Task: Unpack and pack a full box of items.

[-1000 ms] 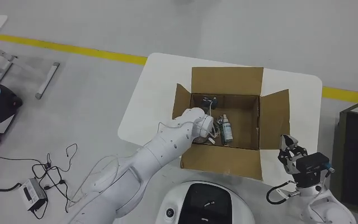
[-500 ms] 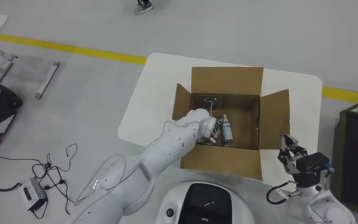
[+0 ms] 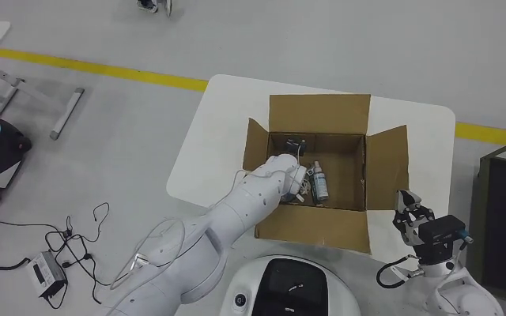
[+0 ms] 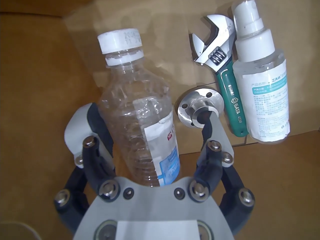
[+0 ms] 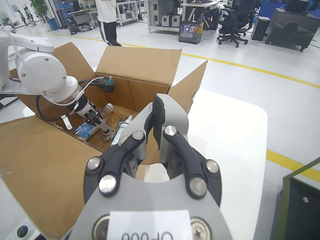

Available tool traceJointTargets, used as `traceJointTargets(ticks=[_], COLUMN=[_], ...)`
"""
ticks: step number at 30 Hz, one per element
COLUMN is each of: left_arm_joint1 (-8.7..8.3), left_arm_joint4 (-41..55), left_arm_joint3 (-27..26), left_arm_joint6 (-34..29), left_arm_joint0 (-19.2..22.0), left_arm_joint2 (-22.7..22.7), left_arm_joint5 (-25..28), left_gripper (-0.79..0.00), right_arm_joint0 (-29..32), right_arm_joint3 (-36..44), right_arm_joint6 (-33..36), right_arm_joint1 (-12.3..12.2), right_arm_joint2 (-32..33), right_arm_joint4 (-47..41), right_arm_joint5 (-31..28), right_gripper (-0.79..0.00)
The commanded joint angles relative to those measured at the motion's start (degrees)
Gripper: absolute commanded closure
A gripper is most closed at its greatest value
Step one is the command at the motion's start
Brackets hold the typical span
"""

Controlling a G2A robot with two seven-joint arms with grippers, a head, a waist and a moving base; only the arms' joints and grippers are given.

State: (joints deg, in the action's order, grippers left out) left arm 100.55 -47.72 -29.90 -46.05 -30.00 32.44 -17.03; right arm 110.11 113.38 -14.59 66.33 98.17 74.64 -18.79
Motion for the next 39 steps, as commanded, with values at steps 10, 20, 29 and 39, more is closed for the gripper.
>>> traceJointTargets(ticks=[10,20,29,39], left_arm_joint1=[1.67,1.1,-3.1,-10.56], left_arm_joint4=[-0.8,-0.9,-5.3,-17.7], left_arm_joint3=[3.3,0.8,-14.8,-48.3], left_arm_joint6=[2.0,3.1,-3.2,-19.3], left_arm_joint0=[0.8,2.0,-0.4,-14.2], left_arm_joint2=[0.2,2.8,7.9,18.9], left_arm_joint5=[0.2,1.3,-0.2,1.0], left_gripper=[0.0,0.0,0.0,0.0], right_arm_joint0=[0.0,0.0,0.9,5.4], right_arm_joint3=[0.0,0.0,2.8,7.1], right_arm_joint6=[0.0,0.0,0.9,1.8], right_arm_joint1=[0.0,0.0,0.2,0.4], right_arm_joint2=[0.0,0.0,1.1,5.6], right_arm_joint4=[0.0,0.0,-2.2,-9.0], right_arm_joint5=[0.0,0.0,0.5,-0.4], right_gripper=[0.0,0.0,-0.785,-0.785])
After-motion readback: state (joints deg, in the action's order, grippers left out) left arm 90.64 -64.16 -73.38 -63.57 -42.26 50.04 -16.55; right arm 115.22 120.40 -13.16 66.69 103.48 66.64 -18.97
